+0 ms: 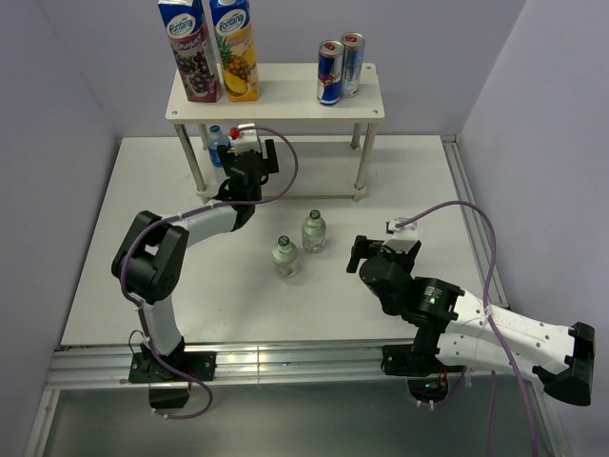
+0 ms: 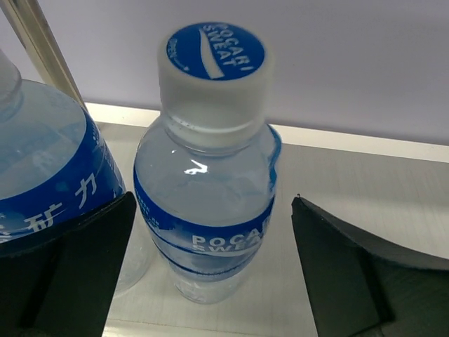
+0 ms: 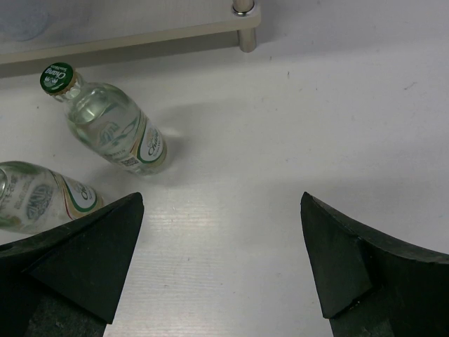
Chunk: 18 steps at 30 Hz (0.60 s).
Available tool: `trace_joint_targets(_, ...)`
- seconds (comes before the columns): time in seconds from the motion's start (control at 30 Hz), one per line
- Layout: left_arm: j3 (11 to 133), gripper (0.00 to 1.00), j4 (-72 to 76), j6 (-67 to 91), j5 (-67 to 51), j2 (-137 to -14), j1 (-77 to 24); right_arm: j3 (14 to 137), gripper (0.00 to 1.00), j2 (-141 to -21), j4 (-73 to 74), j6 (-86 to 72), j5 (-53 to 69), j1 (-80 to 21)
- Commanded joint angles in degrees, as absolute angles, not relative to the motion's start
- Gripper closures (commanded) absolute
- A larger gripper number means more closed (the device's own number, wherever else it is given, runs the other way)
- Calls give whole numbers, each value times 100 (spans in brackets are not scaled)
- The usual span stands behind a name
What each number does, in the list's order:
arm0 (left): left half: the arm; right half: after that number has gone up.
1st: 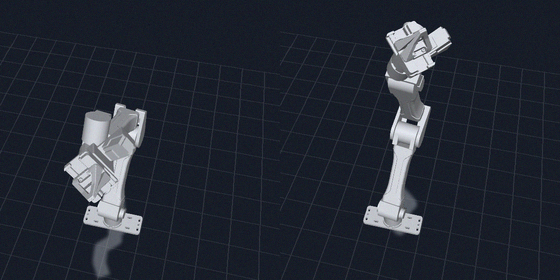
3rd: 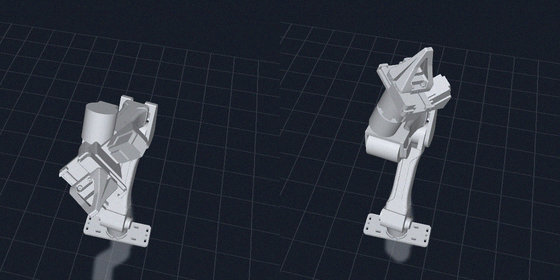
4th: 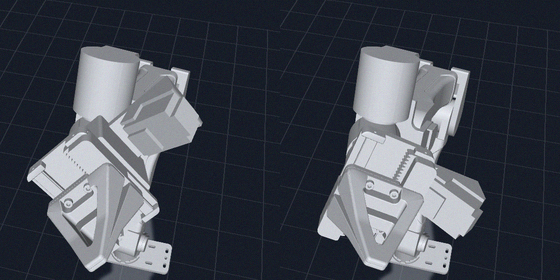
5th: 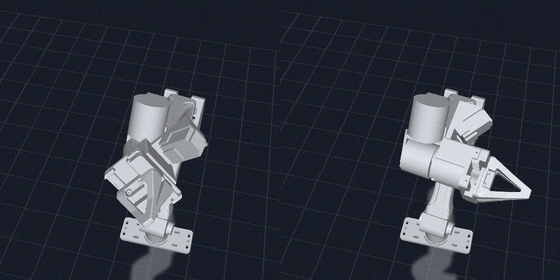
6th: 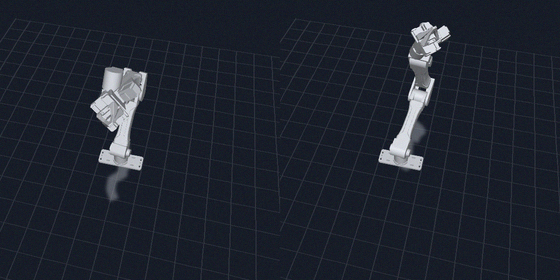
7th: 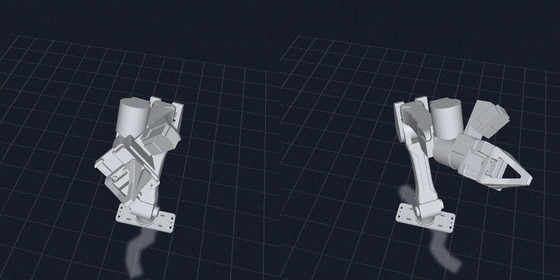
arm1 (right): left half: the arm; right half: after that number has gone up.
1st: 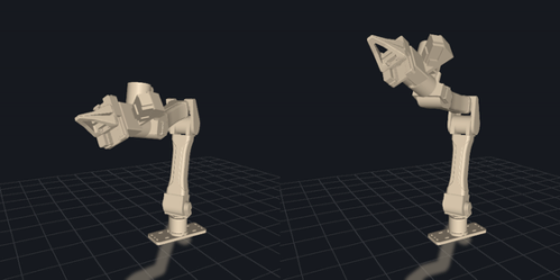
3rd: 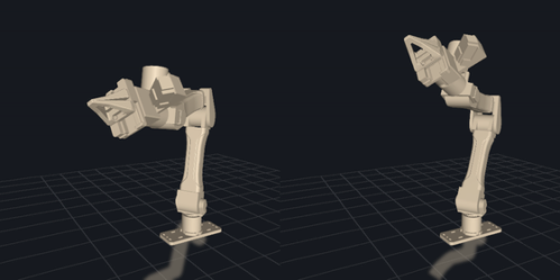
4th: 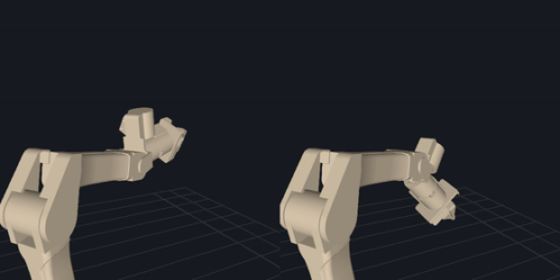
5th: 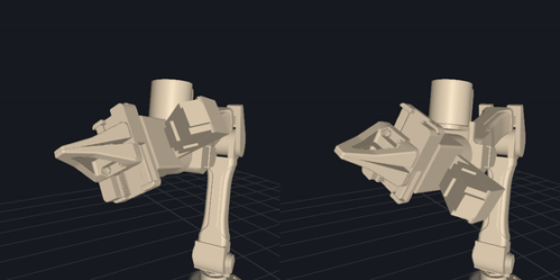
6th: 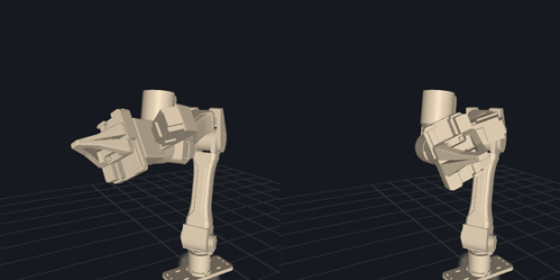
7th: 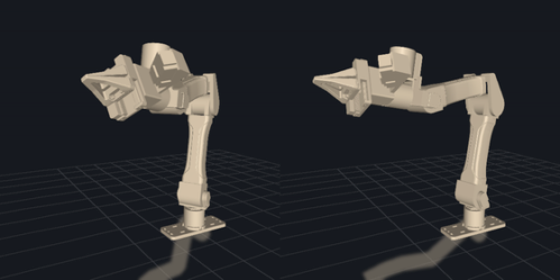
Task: Place and organize the beverage onto the shelf
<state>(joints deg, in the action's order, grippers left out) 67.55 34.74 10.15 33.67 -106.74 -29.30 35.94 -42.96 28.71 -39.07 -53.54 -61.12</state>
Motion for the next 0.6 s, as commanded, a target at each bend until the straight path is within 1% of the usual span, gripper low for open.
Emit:
trace_joint_targets(0.0, 6847, 1, 3815, 958, 3365, -9968, -2961, 3569, 0, -4263, 2751, -3894, -5467, -6073)
trace_joint_targets(0.13, 6548, 1, 3771, 862, 3507, -9555, -3164, 3568, 0, -4219, 2742, -3894, -5458, -6064)
trace_joint_targets(0.37, 6276, 1, 2963, 800, 4086, -8615, -3664, 3577, 0, -4245, 2777, -3920, -5484, -6056)
trace_joint_targets(0.5, 6100, 1, 1840, 1106, 4701, -7807, -4330, 3560, 0, -4210, 2769, -3920, -5476, -6056)
trace_joint_targets(0.57, 5758, 1, 1189, 1518, 4877, -7481, -4604, 3551, 0, -4157, 2751, -3911, -5441, -6064)
